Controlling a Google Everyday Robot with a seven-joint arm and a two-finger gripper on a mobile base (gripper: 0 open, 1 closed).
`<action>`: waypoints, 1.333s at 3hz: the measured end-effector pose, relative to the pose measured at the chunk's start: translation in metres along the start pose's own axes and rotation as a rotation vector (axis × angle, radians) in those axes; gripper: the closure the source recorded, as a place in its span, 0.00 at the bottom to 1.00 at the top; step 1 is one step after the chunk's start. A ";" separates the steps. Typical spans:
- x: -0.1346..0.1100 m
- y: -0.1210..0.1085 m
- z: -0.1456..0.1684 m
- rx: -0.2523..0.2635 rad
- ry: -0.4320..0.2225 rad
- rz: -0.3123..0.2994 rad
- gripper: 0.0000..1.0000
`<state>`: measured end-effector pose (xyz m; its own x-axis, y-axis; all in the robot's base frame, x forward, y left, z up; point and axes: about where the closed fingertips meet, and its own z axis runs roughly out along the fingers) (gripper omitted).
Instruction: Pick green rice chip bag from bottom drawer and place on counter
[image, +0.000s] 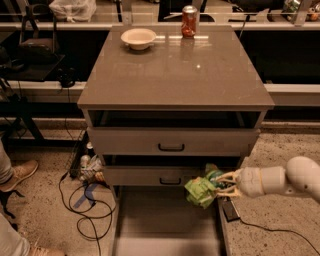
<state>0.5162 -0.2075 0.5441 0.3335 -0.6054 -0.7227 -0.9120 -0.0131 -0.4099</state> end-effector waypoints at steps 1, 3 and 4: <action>-0.045 -0.018 -0.057 0.063 0.036 -0.093 1.00; -0.061 -0.035 -0.086 0.094 0.031 -0.131 1.00; -0.103 -0.078 -0.150 0.178 0.007 -0.203 1.00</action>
Offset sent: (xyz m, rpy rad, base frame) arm -0.0113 -0.0170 0.0661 -0.0311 -0.1041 -0.0072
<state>0.5170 -0.2640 0.7338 0.5029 -0.6105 -0.6119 -0.7700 0.0053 -0.6380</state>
